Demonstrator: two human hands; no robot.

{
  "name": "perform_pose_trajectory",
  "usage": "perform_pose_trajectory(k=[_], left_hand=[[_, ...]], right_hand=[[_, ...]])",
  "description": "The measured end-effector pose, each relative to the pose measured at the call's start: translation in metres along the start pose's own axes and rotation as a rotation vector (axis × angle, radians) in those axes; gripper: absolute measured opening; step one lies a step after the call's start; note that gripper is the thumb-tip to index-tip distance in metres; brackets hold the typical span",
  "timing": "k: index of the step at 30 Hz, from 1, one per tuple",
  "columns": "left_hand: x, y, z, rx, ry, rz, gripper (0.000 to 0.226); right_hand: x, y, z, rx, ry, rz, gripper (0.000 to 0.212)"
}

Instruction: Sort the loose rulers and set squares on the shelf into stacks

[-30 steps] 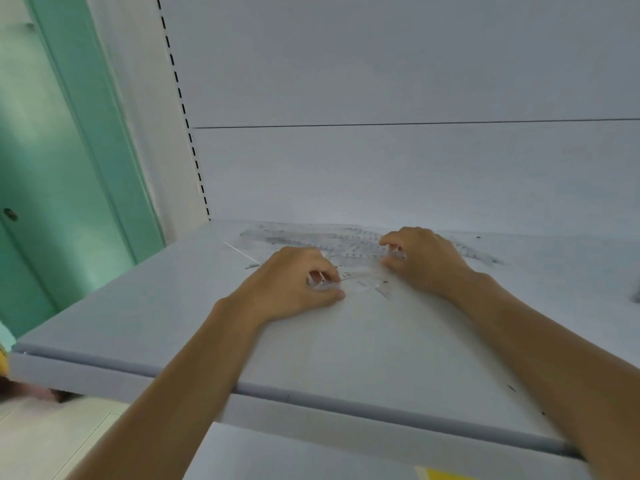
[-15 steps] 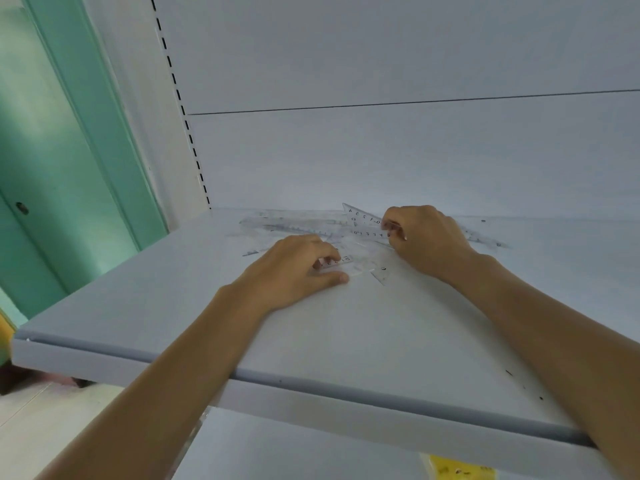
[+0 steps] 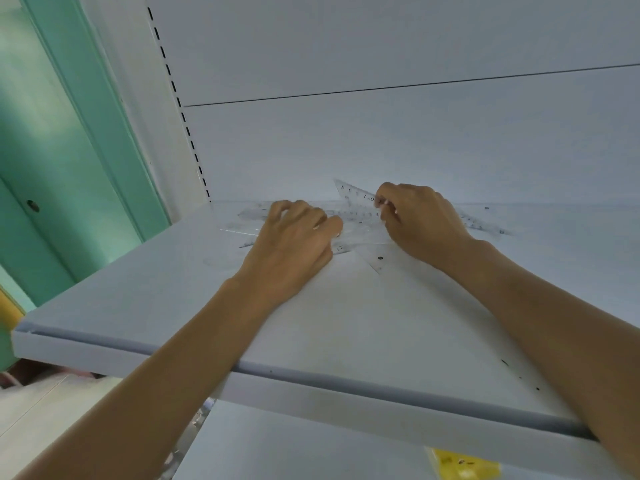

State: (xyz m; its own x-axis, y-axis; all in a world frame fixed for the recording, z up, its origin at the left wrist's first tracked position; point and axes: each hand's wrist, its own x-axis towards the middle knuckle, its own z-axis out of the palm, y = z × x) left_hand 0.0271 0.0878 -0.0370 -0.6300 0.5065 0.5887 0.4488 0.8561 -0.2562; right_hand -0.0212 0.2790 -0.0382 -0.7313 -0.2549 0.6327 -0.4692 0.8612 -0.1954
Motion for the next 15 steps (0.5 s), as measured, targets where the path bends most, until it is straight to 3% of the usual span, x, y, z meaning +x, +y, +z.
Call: perform_pose_trajectory(k=[4,8,11,15], left_hand=[[0.001,0.001,-0.003,-0.09,-0.021,-0.048,0.034],[-0.004,-0.008,-0.007,-0.249,0.001,-0.342,0.038],[-0.011,-0.012,-0.014,-0.344,-0.079,-0.344,0.039],[-0.017,-0.012,-0.024,-0.343,-0.182,-0.333,0.04]], right_hand=[[0.003,-0.003,-0.004,0.025,0.106,0.01,0.023],[-0.008,-0.017,-0.016,-0.008,0.095,0.075,0.025],[-0.024,-0.027,-0.032,-0.068,-0.01,0.066,0.026],[-0.053,-0.019,-0.072,-0.103,-0.01,0.113,0.025]])
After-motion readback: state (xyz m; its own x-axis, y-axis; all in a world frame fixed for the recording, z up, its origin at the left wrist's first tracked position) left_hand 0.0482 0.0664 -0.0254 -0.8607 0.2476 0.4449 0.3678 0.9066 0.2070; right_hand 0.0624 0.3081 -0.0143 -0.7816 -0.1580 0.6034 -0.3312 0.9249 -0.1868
